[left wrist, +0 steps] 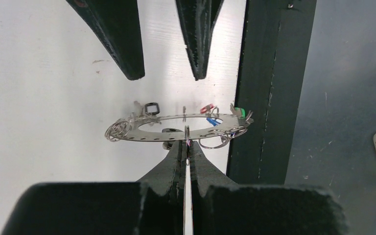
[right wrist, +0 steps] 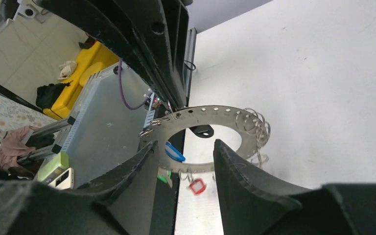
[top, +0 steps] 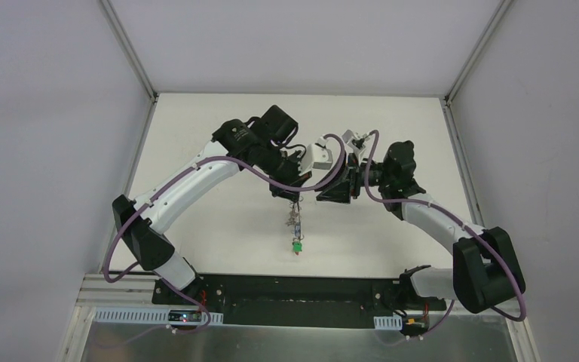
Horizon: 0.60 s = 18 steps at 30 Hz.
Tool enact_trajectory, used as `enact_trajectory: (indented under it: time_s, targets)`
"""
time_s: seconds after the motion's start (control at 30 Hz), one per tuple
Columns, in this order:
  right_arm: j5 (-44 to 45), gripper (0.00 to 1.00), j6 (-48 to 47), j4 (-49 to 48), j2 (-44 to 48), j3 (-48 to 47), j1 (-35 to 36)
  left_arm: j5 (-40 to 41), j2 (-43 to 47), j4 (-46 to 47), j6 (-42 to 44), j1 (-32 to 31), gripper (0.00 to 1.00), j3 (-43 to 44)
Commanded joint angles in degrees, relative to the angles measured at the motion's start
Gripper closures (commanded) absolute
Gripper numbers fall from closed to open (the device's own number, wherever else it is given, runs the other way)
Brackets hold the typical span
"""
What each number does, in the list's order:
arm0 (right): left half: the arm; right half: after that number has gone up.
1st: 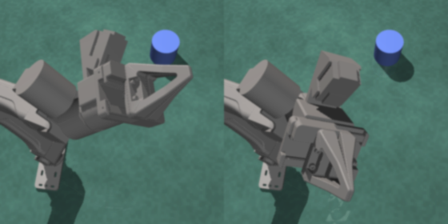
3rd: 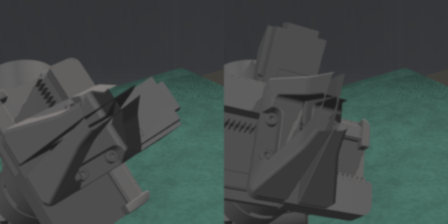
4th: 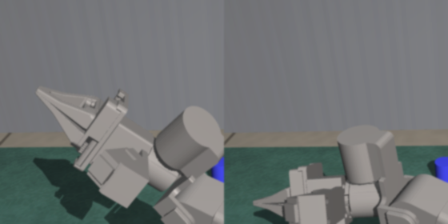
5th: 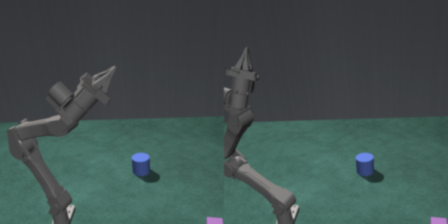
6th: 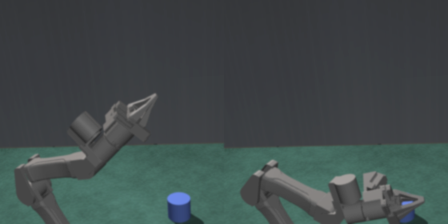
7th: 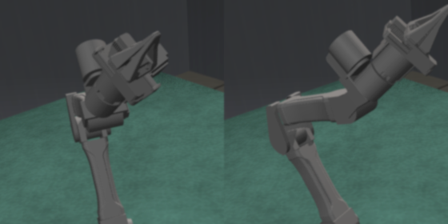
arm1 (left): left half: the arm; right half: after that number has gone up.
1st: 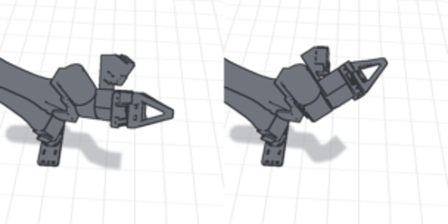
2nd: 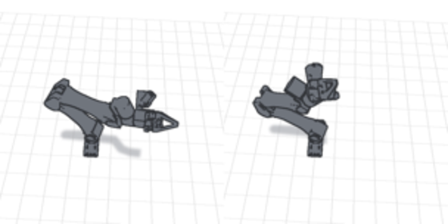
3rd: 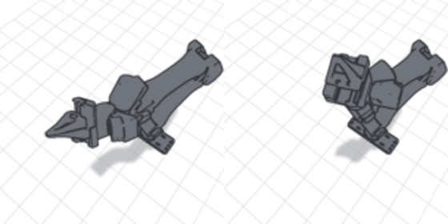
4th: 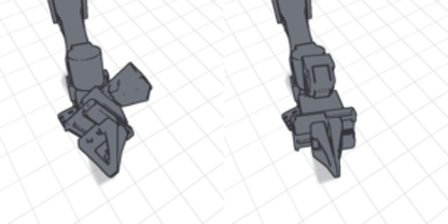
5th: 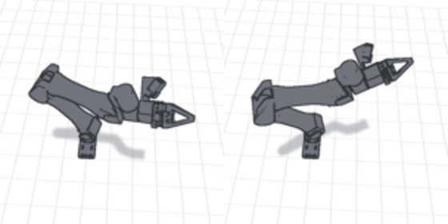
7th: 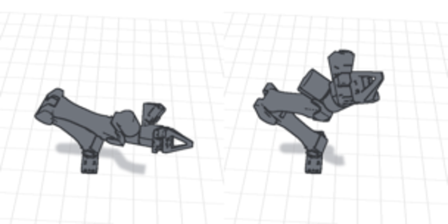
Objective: Put the keys on the keyring
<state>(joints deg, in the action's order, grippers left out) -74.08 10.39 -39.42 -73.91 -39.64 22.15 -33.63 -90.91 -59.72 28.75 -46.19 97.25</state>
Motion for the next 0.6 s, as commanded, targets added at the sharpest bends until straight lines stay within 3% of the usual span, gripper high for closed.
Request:
enact_trajectory:
  time_s: [0.0,0.33,0.57]
  targets:
    - [0.68,0.52,15.75,-25.31,-0.45,3.0,0.58,-3.37,-0.04,2.75,-5.14,-0.47,1.0,2.39]
    - [3.15,0.61,18.29,-31.44,-2.99,4.04,3.52,-5.71,-2.06,3.67,-8.36,-0.48,1.0,2.86]
    - [3.05,0.65,15.24,-29.39,-3.83,4.31,4.07,-6.79,-2.33,4.3,-9.07,-0.46,1.0,2.9]
